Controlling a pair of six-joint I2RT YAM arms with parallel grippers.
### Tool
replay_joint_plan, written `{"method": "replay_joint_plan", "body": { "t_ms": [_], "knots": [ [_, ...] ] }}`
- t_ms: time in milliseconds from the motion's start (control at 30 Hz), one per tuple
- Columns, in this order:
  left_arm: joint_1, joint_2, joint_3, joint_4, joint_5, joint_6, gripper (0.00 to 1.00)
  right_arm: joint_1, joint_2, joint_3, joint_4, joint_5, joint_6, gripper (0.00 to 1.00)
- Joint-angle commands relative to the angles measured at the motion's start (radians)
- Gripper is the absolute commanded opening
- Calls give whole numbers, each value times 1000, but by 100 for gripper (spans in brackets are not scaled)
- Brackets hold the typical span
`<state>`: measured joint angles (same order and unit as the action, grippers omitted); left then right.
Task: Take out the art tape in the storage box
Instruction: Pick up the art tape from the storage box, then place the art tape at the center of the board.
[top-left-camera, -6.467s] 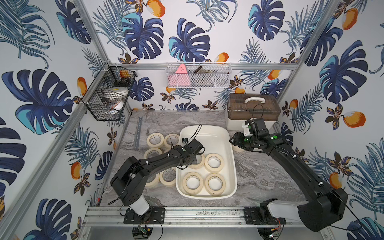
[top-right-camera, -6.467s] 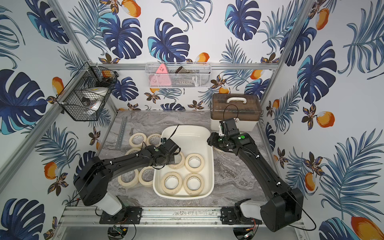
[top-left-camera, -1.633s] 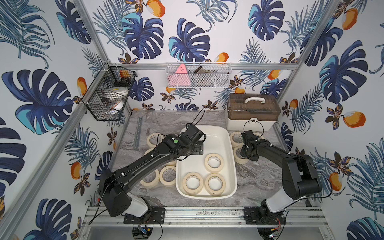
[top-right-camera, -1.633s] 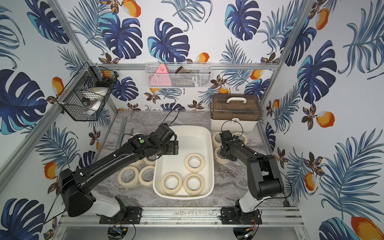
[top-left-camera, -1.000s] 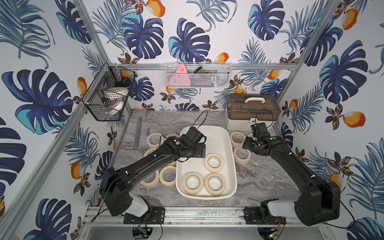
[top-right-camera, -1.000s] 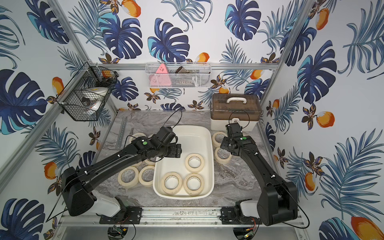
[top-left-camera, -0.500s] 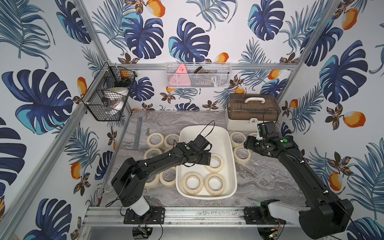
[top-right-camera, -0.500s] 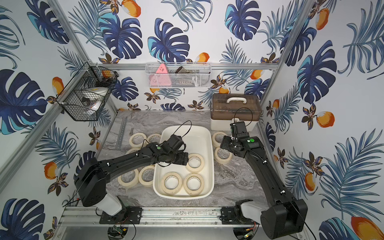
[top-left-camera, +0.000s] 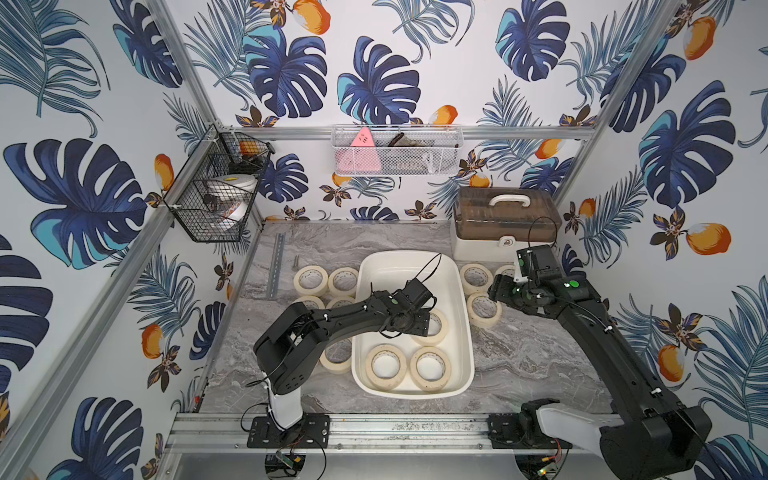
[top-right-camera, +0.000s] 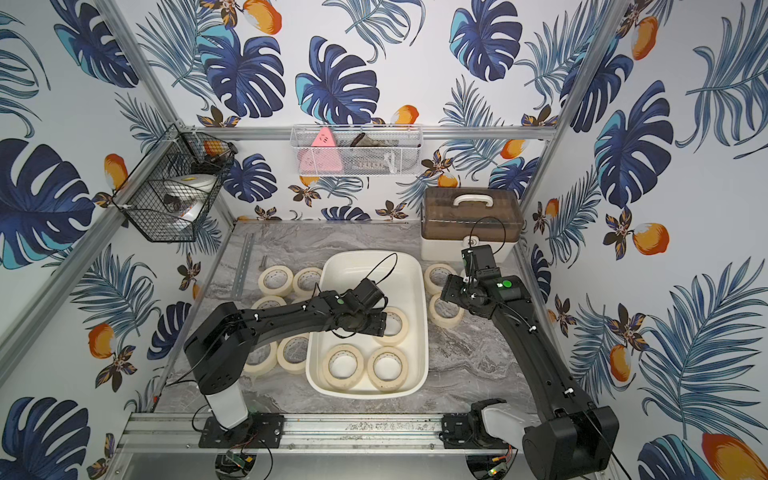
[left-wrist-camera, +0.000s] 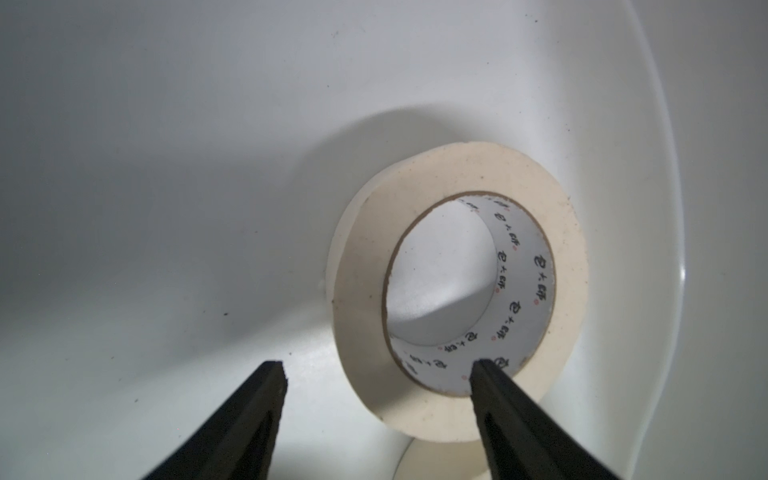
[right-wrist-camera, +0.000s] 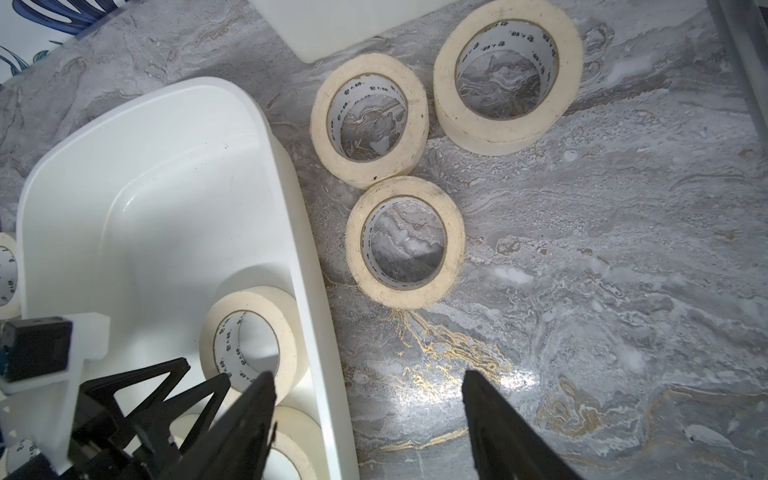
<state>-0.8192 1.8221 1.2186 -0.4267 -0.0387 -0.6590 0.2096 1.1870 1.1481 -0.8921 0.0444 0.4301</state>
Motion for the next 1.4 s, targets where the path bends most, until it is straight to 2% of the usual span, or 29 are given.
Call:
{"method": "replay_joint_plan", "body": {
  "t_ms": [0,167,333,533,700,767,933,1167,1367],
  "knots": [
    [-2,23,4,32,-32,-12,76,1,-5,-6,-19,8,-17,73],
    [-2,79,34,5,-67,-19,71,1,-10,-6,-13,4,-13,74],
    [-2,101,47,5,-78,-16,54,1,-16,-34,-4,-6,-9,74],
    [-1,100,57,-10,-113,-11,27,1,-14,-41,2,-12,-8,73],
    [-2,76,70,-36,-128,-9,10,1,-26,-38,1,-24,-7,73],
    [-2,60,78,-54,-133,-8,7,2,-33,-36,1,-30,-7,73],
    [-2,11,122,-135,-149,0,0,2,-56,-28,-1,-52,-5,72],
    [-21,-17,250,-300,-173,19,0,13,-84,-28,17,-128,17,72],
    [-47,-12,355,-373,-191,14,0,92,-75,-29,43,-133,51,70]
  ]
}}
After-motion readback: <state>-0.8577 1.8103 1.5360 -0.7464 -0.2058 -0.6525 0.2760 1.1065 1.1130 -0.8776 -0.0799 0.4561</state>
